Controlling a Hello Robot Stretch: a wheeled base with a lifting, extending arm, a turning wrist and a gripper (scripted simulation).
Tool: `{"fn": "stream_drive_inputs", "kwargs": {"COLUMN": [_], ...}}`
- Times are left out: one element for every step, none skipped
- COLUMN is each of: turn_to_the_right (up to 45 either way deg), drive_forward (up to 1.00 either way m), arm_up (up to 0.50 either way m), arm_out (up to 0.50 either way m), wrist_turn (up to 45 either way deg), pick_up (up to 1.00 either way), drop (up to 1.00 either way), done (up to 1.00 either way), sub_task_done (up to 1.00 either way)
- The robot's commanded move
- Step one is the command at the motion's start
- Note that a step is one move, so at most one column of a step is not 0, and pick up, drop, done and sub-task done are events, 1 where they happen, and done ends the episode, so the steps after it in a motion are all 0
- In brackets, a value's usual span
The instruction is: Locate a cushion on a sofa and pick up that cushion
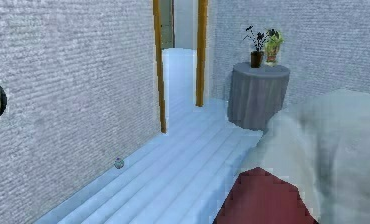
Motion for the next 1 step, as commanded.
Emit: {"fn": "stream_drive_inputs", "kwargs": {"turn_to_the_right": [-45.0], "drive_forward": [0.00], "arm_up": [0.00], "arm_out": [0.00], "wrist_turn": [0.0], "pick_up": [0.00], "drop": [0.00], "done": [0.00], "sub_task_done": [0.00]}}
